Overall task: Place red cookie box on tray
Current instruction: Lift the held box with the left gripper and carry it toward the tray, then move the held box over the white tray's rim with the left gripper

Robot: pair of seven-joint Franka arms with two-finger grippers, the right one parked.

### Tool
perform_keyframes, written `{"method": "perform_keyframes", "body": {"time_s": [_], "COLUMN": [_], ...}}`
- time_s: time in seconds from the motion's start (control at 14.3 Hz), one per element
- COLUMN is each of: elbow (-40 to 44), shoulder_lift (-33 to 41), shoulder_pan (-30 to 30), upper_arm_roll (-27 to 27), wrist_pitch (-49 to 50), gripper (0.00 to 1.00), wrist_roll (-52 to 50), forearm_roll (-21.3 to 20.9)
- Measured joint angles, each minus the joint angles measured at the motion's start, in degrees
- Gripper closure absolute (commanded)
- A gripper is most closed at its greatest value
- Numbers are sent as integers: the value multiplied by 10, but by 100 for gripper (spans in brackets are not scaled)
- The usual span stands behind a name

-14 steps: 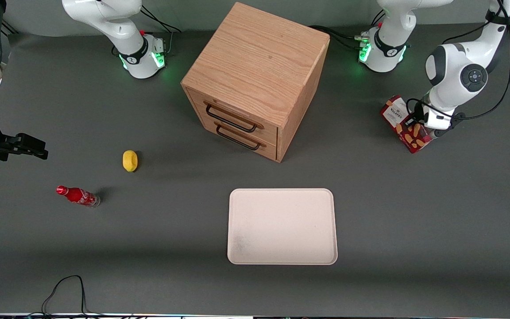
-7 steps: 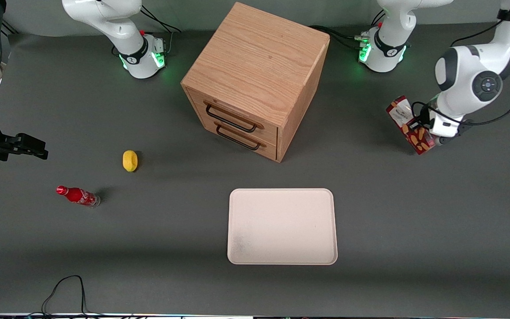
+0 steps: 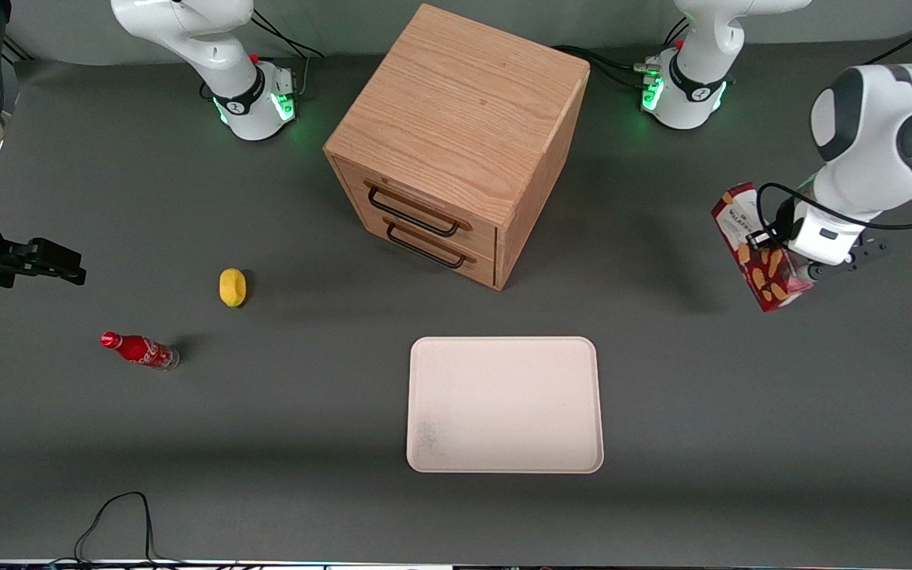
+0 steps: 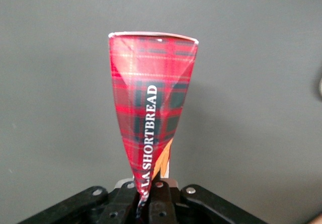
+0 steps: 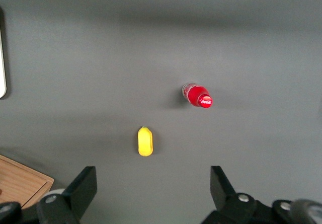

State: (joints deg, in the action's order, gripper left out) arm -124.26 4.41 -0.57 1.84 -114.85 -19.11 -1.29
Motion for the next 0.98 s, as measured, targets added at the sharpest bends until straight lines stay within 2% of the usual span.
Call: {"method": "perform_keyframes", "body": {"time_s": [0.21,0.42,0.56,0.7,0.98], "elbow": [159,342,440,504,585], "shoulder_lift": [-46,-128,-189,-246,-353], "shoulder_pan": [-12,-29,-40,-54,-101], "upper_arm_roll": [6,9,24,39,46], "wrist_pitch": [103,213,251,256,258], "gripper": [100,100,100,100,100], "wrist_roll": [55,71,73,73,72], "forearm_roll": [1,3,13,28,32]}}
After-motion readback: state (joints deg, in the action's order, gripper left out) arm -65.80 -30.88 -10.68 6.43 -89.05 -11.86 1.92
